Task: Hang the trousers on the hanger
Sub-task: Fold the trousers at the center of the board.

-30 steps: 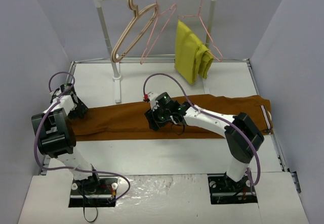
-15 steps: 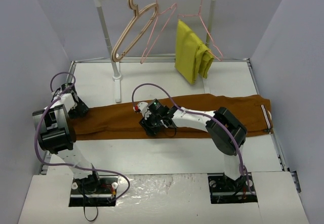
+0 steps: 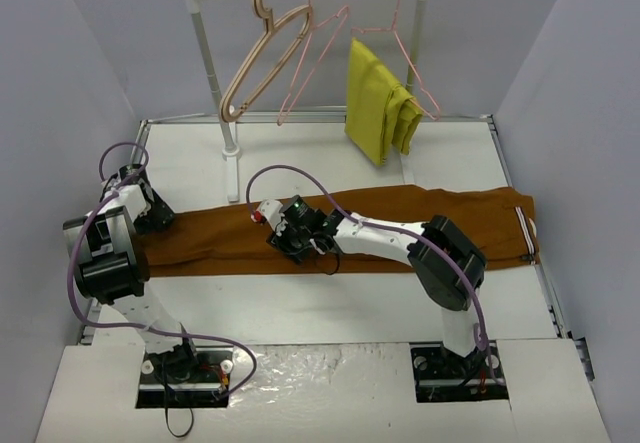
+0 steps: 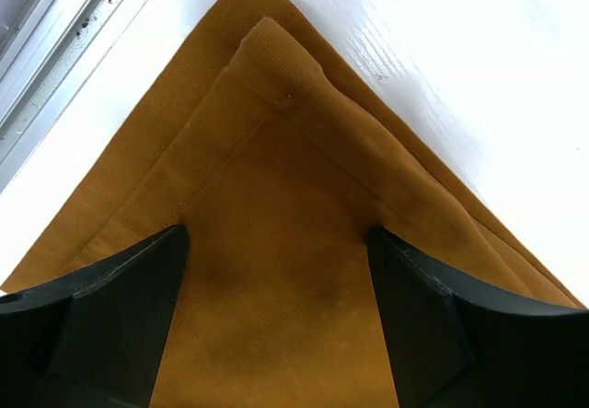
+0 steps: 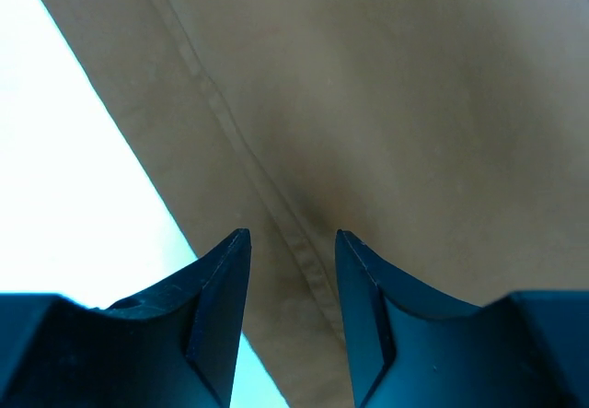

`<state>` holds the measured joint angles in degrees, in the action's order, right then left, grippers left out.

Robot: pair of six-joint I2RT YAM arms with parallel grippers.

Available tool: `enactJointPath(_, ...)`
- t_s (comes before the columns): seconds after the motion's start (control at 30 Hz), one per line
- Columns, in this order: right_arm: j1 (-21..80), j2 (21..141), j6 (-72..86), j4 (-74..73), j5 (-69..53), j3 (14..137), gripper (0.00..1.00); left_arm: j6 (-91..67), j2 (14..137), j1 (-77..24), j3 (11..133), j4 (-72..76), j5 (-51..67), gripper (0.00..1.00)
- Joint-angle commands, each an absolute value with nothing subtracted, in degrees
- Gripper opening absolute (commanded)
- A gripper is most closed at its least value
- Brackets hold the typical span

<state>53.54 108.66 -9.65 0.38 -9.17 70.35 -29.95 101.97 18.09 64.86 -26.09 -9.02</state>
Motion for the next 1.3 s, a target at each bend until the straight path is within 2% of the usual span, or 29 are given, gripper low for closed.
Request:
enactJointPath(0.0,53.61,111.17,-11.69,-2.89,-8.35,74.52,0.38,-28.48,102.30,18.28,63.28,-26.72,-8.97,0.78)
enactJointPath(0.17,53.61,114.34,-11.95,-3.69,-10.11,76.02,0.37,-28.48,103.27,18.28,62.84,-26.19,-8.35,0.78)
enactJointPath(0.37,53.70,116.01,-11.07,-3.96,-11.87,75.67,0.28,-27.86,104.24,18.28,63.28,-26.46,-9.23,0.78)
enactJointPath(0.47,53.70,115.84,-10.99,-4.04,-10.90,75.59,0.15,-28.04,104.68,18.28,63.54,-26.28,-9.31,0.78)
enactJointPath(0.5,53.70,115.75,-10.90,-4.83,-10.38,76.37,0.05,-28.12,104.85,18.28,63.63,-26.45,-9.58,0.78)
enactJointPath(0.57,54.05,114.70,-11.07,-7.11,-9.32,77.52,0.00,-28.30,105.20,18.28,63.98,-26.72,-10.02,0.78)
enactJointPath(0.87,56.69,104.86,-8.53,-10.72,-5.89,74.98,0.00,-29.09,105.29,18.37,64.34,-27.42,-10.63,0.78)
enactJointPath(1.27,60.47,106.35,-0.53,-9.58,-5.98,65.66,0.04,-30.32,105.21,18.37,65.04,-28.74,-11.43,0.76)
